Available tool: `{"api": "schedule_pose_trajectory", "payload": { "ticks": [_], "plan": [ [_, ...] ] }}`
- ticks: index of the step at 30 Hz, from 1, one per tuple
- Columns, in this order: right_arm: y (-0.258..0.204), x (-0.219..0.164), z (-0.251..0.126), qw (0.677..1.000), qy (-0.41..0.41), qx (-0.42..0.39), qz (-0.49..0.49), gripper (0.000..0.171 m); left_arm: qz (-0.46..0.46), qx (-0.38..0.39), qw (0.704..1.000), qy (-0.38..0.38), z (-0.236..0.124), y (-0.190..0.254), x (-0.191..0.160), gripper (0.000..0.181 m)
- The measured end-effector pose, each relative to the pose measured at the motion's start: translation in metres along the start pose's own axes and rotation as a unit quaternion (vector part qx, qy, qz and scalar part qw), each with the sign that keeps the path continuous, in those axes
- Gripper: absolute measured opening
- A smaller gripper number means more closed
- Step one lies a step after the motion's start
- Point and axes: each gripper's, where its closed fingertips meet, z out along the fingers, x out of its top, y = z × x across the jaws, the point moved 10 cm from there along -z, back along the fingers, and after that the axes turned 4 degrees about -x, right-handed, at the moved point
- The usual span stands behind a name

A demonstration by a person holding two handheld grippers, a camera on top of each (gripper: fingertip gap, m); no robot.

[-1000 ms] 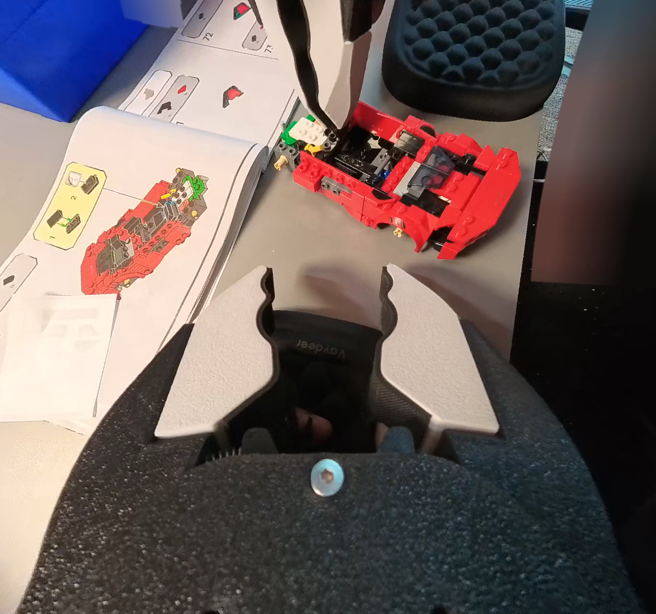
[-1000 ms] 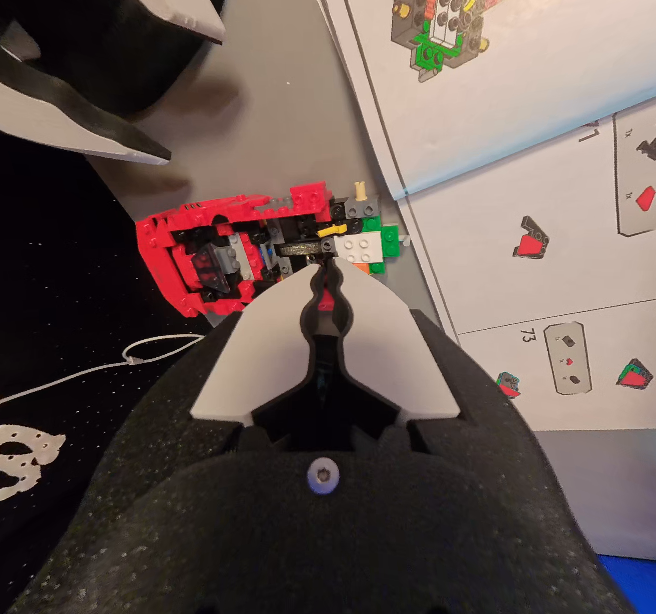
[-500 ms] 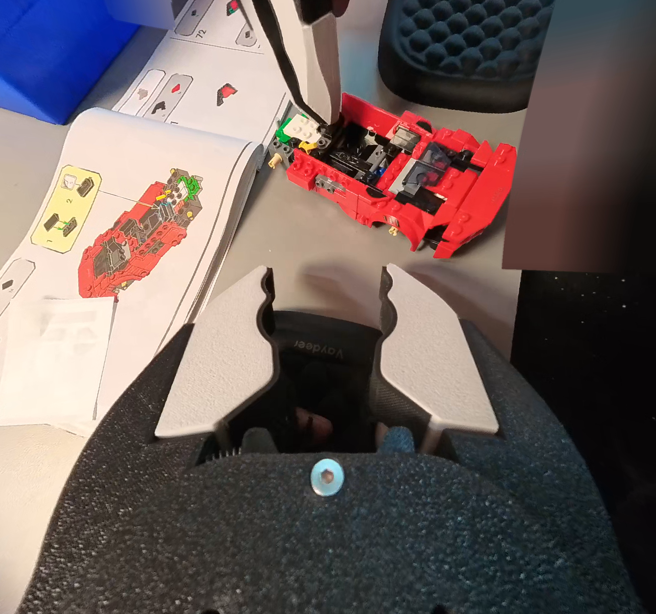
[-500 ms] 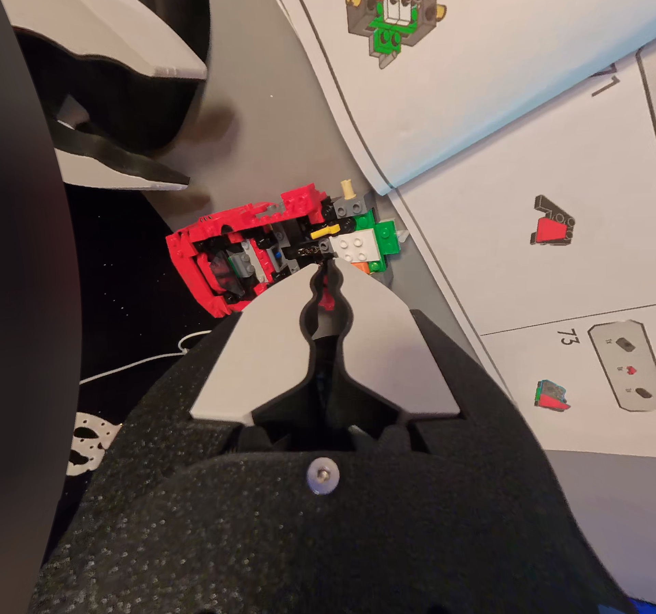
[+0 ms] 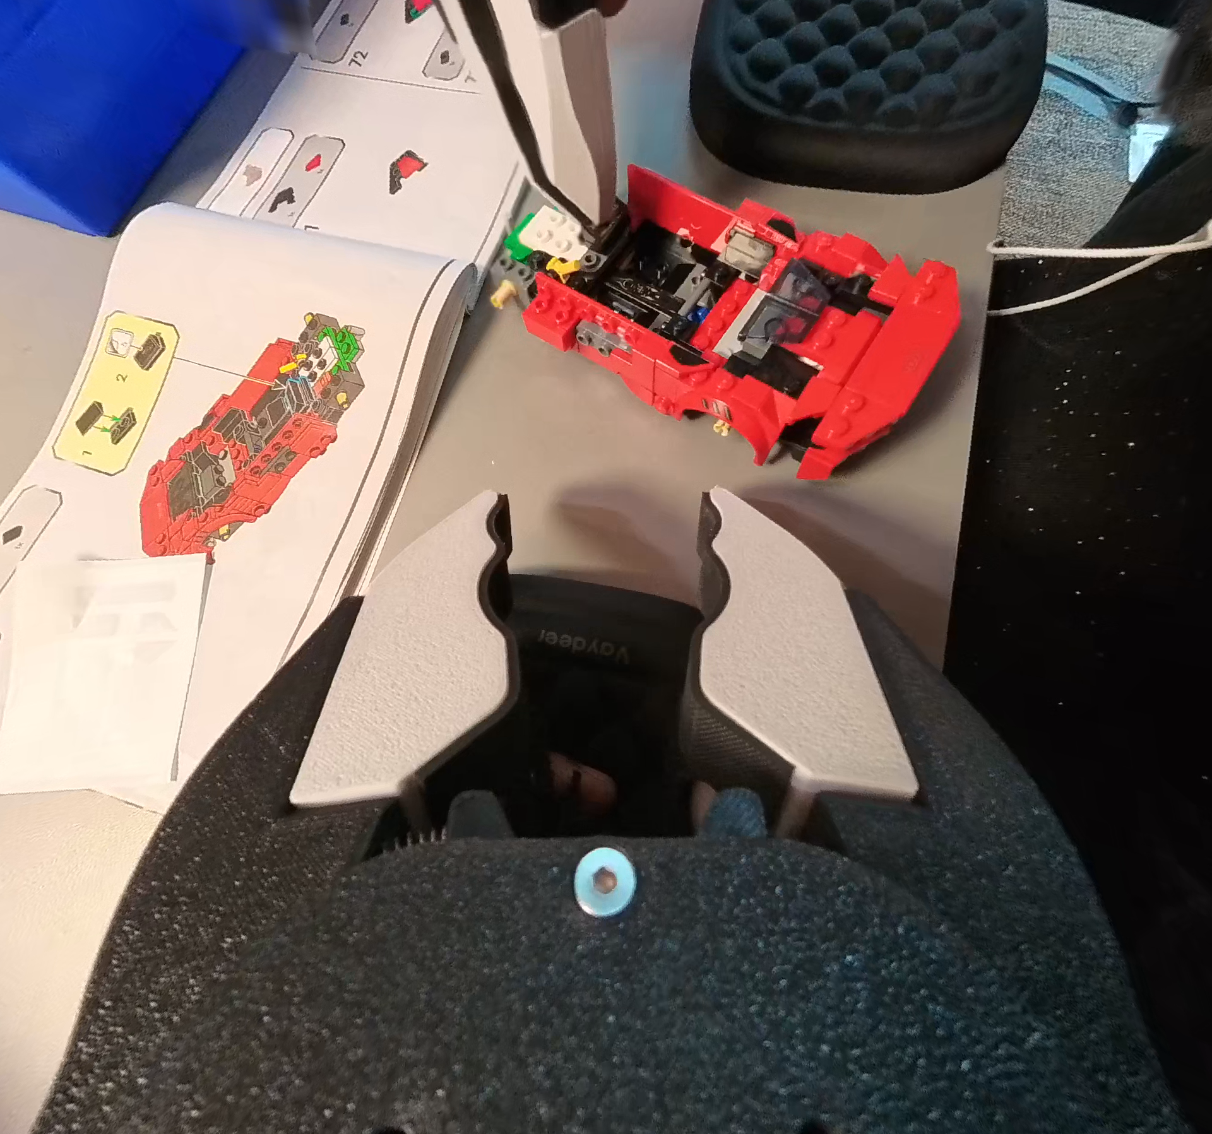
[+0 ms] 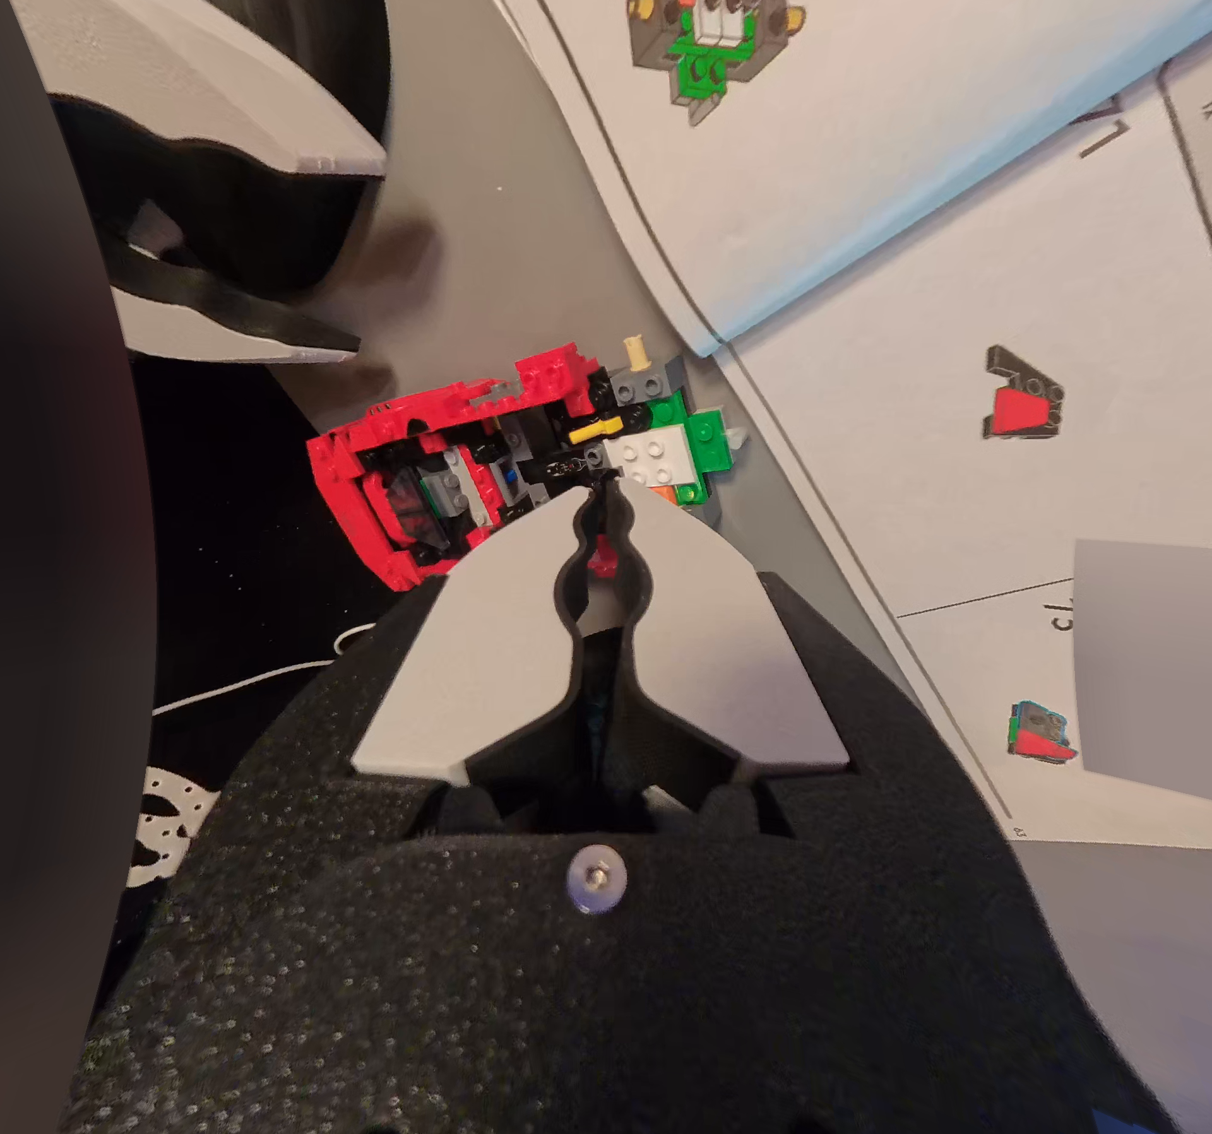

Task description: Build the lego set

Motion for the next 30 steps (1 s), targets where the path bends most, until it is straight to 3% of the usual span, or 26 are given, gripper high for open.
{"api": "schedule_pose_trajectory", "payload": {
  "ticks": [8, 18, 23, 30],
  "plan": [
    [-0.006, 0.001, 0.001, 1.0, 0.002, -0.023, -0.006, 0.002, 0.0, 0.001, 1.0, -0.001, -0.001, 0.001, 0.0, 0.055],
    [-0.026, 0.0, 0.005, 0.994, 0.012, -0.11, -0.02, 0.004, 0.002, -0.001, 1.0, -0.008, 0.002, 0.0, 0.0, 0.054],
    [-0.018, -0.005, 0.005, 0.997, 0.037, -0.069, -0.008, 0.004, 0.001, -0.002, 1.0, -0.008, 0.002, 0.0, 0.0, 0.054],
    [-0.027, -0.007, 0.006, 0.992, 0.047, -0.114, -0.038, 0.005, -0.006, -0.006, 1.0, -0.008, 0.001, -0.001, 0.0, 0.053]
  ]
}}
